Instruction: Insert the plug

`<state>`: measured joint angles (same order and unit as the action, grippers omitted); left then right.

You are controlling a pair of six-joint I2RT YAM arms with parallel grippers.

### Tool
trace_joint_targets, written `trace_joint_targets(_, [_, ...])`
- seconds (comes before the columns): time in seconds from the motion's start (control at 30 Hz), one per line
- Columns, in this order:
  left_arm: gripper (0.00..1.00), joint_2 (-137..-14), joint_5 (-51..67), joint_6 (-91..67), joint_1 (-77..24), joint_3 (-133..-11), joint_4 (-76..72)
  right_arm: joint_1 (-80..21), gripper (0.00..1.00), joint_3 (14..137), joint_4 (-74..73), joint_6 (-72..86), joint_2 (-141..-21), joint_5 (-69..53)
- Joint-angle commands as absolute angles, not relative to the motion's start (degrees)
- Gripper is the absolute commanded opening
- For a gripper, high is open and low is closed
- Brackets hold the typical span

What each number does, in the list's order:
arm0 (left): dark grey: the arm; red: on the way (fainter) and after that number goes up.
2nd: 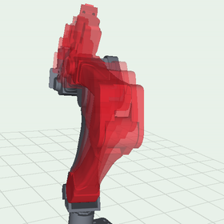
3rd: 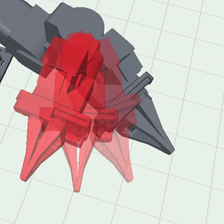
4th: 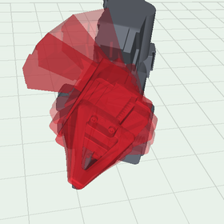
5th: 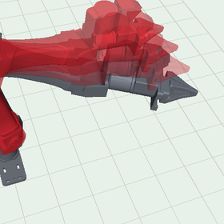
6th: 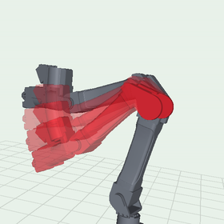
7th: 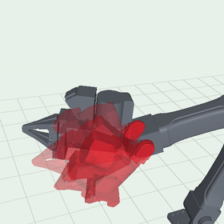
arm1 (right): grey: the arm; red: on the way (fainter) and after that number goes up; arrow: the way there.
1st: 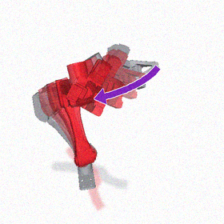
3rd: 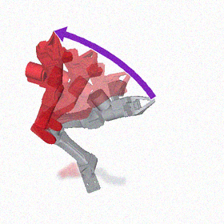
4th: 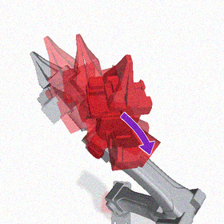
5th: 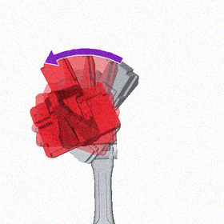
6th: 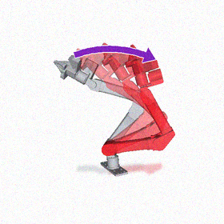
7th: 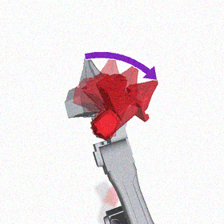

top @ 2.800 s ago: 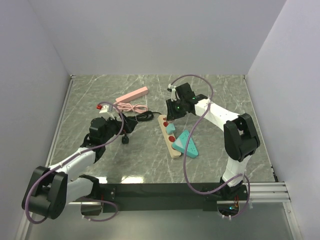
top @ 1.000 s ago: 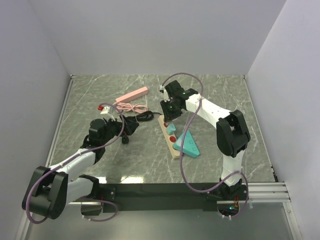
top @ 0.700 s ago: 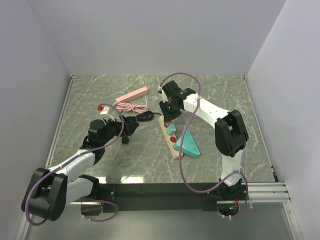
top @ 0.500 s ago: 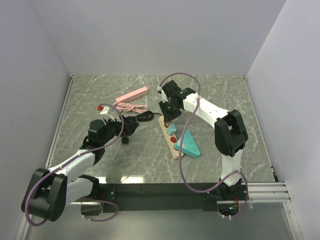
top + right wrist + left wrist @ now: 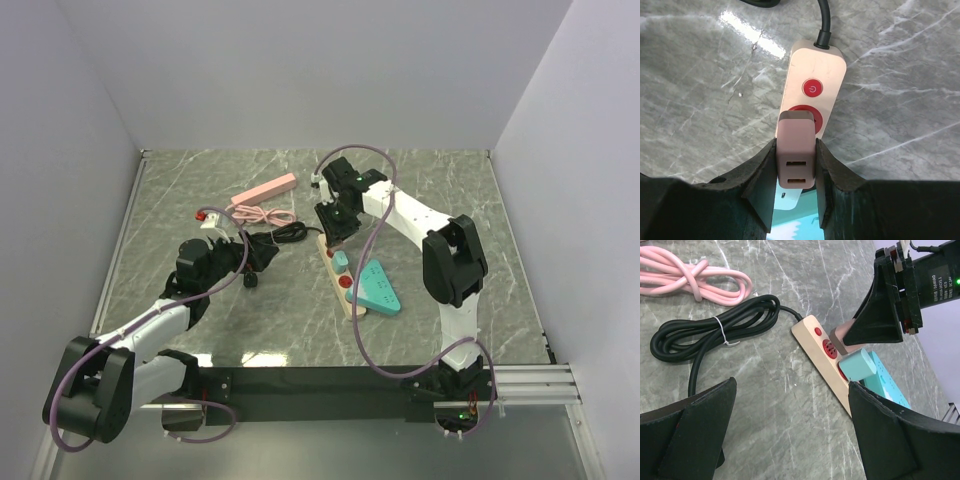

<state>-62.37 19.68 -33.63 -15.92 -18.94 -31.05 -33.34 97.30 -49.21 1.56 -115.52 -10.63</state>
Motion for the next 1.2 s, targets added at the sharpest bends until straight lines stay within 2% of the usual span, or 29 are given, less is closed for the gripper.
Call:
trace_joint_targets(0.0, [0.99,-61.2,20.6,-33.2,-15.6,-18.5,-33.6,-33.0,0.00,97.0,-50.8,0.5,-116.0,-12.7])
trace_joint_targets(0.97, [0.99,-63.2,21.4,-33.2,-15.6,-18.6,-35.3,-33.5,0.00,96.3,-53.4,3.9,-111.4,-4.8])
trace_joint_targets(1.17, [0.97,-72.3,20.3,-33.9,-16.2,-24.3,-38.2,-33.4,0.00,93.5,-50.5,4.7,-109.6,-6.3])
